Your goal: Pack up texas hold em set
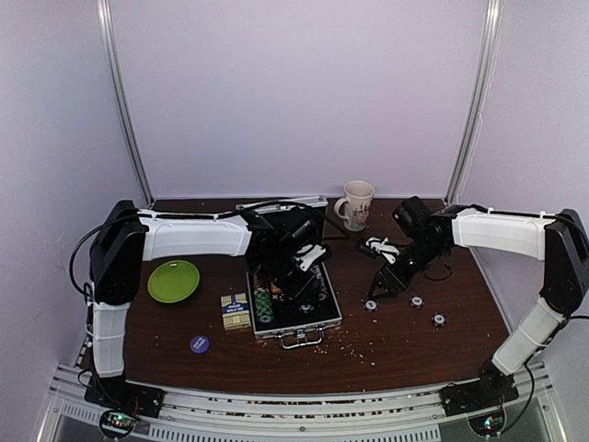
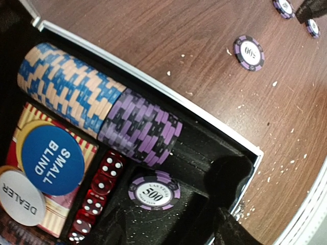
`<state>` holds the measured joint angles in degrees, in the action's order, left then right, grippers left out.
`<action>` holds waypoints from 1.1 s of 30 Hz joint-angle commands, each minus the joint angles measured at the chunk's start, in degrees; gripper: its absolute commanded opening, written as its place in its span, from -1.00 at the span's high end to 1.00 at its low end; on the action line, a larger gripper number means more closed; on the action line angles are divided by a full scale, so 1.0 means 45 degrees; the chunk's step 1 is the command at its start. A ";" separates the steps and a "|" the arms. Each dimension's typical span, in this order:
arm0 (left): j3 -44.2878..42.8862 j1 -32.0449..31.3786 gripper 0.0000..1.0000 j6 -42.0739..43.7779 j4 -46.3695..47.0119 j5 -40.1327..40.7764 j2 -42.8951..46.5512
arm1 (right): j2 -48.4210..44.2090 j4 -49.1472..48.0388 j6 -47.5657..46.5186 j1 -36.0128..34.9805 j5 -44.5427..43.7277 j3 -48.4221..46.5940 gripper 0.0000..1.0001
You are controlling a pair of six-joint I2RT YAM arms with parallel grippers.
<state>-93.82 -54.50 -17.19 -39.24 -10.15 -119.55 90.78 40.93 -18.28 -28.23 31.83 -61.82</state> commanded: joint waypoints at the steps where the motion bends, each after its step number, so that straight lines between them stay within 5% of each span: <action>1: -0.0282 -0.0057 -0.21 -0.1001 -0.0213 -0.0259 -0.0458 | 0.0089 0.0057 -0.0176 0.0081 0.0230 -0.0047 -0.14; 21: -0.1221 -0.0057 0.01 -0.1229 -0.0596 -0.0015 -0.1934 | 0.0047 0.0118 -0.0258 0.0082 0.0269 -0.0034 -0.14; 33: 0.0203 -0.0025 0.54 -0.1432 0.0455 0.0799 -0.0566 | 0.0126 0.0105 -0.0234 0.0086 0.0289 -0.0012 -0.13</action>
<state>-97.41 -54.48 -22.87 -42.04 -10.24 -126.30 90.78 40.95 -19.14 -28.21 32.27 -61.82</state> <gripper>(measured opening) 0.370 0.567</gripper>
